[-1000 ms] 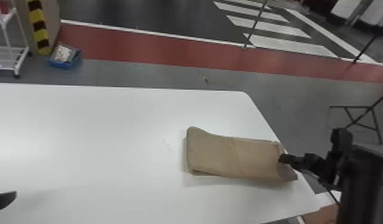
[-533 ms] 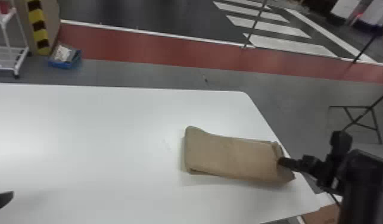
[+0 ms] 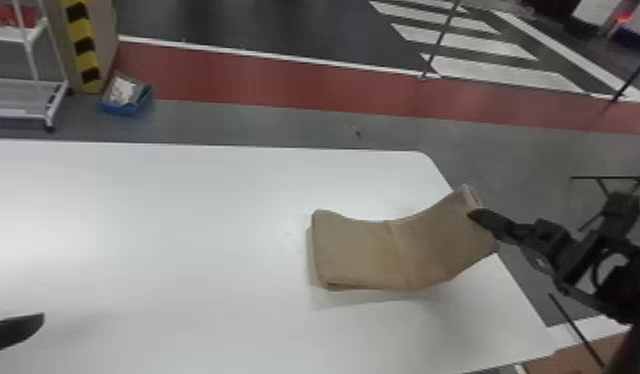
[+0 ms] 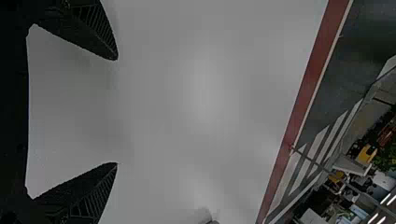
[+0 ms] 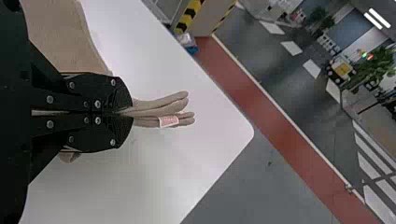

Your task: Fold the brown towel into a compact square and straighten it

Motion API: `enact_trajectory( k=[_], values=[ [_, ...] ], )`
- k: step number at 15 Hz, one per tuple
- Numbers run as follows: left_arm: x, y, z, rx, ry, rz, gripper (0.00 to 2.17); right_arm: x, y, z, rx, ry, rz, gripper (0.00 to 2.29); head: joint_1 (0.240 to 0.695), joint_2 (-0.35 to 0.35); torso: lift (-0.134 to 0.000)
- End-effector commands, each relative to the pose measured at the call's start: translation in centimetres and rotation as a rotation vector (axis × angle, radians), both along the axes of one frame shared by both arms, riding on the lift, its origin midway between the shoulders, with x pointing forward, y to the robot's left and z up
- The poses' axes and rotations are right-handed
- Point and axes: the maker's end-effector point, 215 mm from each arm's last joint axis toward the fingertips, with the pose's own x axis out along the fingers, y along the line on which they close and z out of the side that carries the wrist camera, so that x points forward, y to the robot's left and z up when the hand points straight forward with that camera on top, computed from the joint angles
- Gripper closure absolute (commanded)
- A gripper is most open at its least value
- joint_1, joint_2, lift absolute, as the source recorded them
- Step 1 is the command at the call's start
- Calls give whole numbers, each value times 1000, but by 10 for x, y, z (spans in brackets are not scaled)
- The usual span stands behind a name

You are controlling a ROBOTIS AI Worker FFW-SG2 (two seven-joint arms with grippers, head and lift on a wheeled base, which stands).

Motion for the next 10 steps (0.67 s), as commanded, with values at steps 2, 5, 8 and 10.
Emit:
enact_trajectory(
  k=[2, 5, 8, 10],
  values=[
    [1, -1, 2, -2, -5, -2, 76, 15, 71, 6, 165, -94, 90, 1150, 695, -268, -124],
    [2, 2, 6, -1, -7, 4, 76, 26, 121, 22, 193, -148, 179, 1150, 695, -174, -124],
    [3, 3, 10, -11, -15, 9, 76, 33, 138, 28, 133, -152, 221, 1150, 695, -114, -124],
    [3, 2, 12, -16, -18, 9, 76, 34, 150, 23, 118, -139, 248, 1150, 695, -100, -124]
  ],
)
